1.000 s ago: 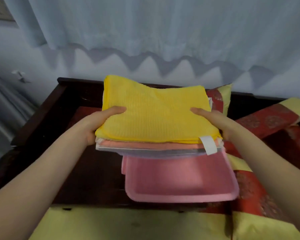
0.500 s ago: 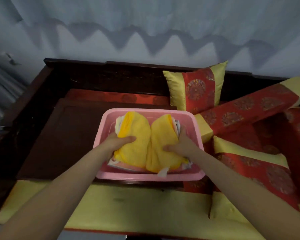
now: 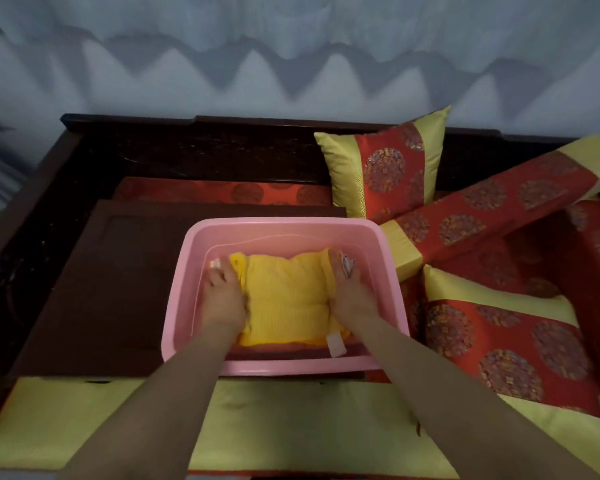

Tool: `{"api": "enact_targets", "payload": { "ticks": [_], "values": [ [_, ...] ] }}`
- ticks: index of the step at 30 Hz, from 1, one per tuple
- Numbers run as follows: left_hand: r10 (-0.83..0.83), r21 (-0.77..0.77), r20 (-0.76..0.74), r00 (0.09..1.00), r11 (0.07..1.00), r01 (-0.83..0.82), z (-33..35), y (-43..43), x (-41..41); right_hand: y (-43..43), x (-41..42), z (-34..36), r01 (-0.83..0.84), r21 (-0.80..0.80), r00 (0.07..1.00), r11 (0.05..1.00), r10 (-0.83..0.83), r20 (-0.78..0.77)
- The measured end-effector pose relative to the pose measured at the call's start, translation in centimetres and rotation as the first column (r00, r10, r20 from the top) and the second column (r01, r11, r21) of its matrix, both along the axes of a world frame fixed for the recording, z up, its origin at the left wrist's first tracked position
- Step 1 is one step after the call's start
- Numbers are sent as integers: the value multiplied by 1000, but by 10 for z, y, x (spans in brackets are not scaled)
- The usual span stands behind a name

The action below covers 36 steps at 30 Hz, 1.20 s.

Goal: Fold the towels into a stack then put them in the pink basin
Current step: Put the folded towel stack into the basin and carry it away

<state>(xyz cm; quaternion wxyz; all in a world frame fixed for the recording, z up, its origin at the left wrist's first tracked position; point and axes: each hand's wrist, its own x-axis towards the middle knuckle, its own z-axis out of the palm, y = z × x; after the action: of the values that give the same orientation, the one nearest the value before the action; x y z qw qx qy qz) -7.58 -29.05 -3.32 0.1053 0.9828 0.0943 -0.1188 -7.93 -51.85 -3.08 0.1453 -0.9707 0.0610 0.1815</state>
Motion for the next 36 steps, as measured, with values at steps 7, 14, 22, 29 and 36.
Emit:
{"api": "enact_targets", "payload": {
  "ticks": [7, 14, 22, 29, 36],
  "values": [
    [-329, 457, -125, 936, 818, 348, 2, 10, 9, 2, 5, 1, -78, -155, 993, 985, 62, -103],
    [-261, 165, 133, 956, 957, 238, 82, 25, 25, -22, 6, 71, -52, -83, 946, 995, 75, 316],
    [403, -626, -342, 849, 577, -525, 108, 90, 26, -75, 16, 87, 433, 376, 898, 819, -431, -95],
    [233, -694, -485, 843, 484, -533, 94, 108, 21, -94, 13, 82, 667, 602, 739, 440, -492, -459],
    [45, -772, -501, 864, 429, -469, 80, 82, 18, -135, -27, 77, 711, 620, 674, 331, -571, -468]
  ]
}}
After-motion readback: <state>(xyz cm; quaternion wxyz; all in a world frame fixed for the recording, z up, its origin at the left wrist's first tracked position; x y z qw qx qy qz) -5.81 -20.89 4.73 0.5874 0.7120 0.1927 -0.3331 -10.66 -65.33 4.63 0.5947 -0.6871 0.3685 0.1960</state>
